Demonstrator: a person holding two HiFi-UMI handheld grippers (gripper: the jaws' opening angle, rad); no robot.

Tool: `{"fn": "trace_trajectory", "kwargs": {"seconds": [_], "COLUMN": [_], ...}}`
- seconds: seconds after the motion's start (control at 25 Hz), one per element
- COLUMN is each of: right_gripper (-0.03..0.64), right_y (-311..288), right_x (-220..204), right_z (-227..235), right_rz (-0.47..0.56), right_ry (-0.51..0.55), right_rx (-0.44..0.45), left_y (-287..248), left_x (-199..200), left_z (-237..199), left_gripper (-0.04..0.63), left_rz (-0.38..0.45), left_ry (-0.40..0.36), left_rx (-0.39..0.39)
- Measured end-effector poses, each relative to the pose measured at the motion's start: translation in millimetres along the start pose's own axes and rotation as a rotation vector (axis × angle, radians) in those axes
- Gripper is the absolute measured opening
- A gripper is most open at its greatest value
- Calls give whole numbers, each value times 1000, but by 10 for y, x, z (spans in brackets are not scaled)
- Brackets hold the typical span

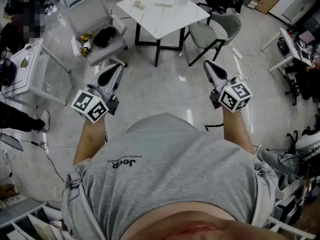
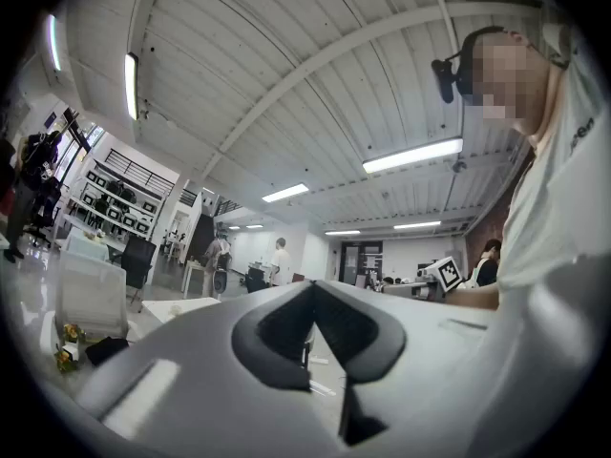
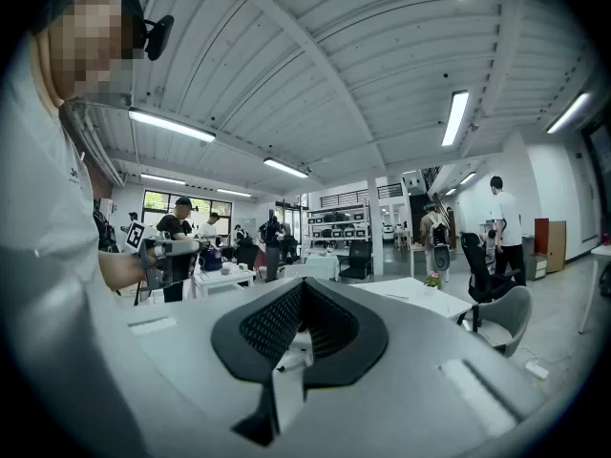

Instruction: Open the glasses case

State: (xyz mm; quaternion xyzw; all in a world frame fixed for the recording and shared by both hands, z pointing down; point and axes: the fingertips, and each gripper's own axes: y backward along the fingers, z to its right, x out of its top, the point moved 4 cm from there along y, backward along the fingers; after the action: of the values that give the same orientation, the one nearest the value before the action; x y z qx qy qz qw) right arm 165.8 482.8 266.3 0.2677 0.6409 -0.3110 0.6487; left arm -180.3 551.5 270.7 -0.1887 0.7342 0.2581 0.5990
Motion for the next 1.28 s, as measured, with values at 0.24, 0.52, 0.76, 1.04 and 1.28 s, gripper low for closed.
{"fn": "trace_trajectory", "kwargs": {"seconds": [0.24,0.52,0.76,1.04,1.28], "right_gripper": [2,2,3,3,3], "right_y": [2,44,56,264,464], "right_x": [2,-1,8,58,6], "right_z": [33,78,198,405,667], "right_rz": [-2,-7,14,30,34], "right_ry": [6,3,-16,-17,-20], "right_rx": [1,10,0,13,40], "left_y": [-32,-70,-170,-408,-620], "left_x": [-11,-2,-14,-19,-111], "left_z": [-4,51,52,276,558], "left_gripper": [57,57,57,426,443], "left_rz": [3,0,11,3,-2], "left_ry": [3,5,13,-11,-18], "left_rx": [-4,4,2,-4,15]}}
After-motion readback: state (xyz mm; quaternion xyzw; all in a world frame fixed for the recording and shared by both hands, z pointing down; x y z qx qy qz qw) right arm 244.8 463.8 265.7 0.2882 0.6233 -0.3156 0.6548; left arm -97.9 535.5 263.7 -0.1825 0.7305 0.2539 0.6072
